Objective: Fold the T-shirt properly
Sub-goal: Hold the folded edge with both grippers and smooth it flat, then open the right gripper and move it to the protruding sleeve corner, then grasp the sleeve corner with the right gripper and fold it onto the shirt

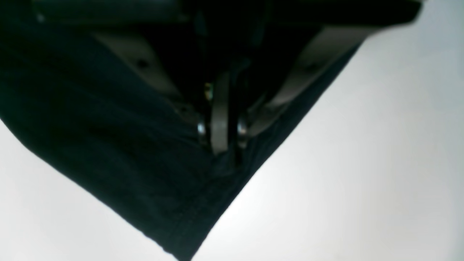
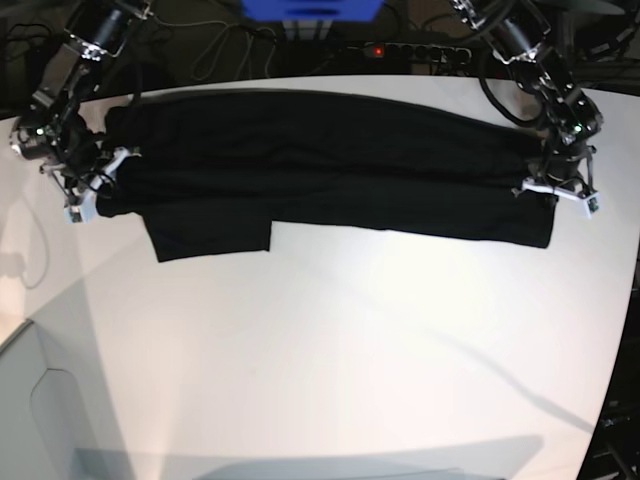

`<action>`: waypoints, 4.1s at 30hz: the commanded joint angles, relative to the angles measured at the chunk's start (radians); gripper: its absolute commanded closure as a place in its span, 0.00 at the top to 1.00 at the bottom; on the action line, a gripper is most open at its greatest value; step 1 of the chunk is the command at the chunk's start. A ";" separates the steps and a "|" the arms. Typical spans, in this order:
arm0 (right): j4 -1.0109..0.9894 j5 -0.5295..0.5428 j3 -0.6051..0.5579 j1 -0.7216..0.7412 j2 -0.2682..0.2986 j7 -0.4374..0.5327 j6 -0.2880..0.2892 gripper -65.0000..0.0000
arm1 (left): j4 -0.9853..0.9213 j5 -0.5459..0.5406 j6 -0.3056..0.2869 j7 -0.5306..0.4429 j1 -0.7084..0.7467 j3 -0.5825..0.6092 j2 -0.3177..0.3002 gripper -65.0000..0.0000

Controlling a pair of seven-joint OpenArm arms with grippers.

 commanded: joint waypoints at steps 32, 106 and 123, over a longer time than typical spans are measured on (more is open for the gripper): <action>0.013 -0.022 0.118 0.217 0.034 -0.006 -0.005 0.29 | 0.002 0.020 0.013 0.031 0.001 -0.005 -0.009 0.00; -0.551 -0.019 -0.202 0.331 -0.046 0.107 -0.005 0.28 | 0.002 0.014 0.013 0.031 0.001 -0.005 -0.003 0.00; -0.543 -0.019 -0.244 0.329 -0.044 0.107 -0.005 0.00 | 0.004 0.011 0.013 0.032 0.001 -0.005 -0.001 0.00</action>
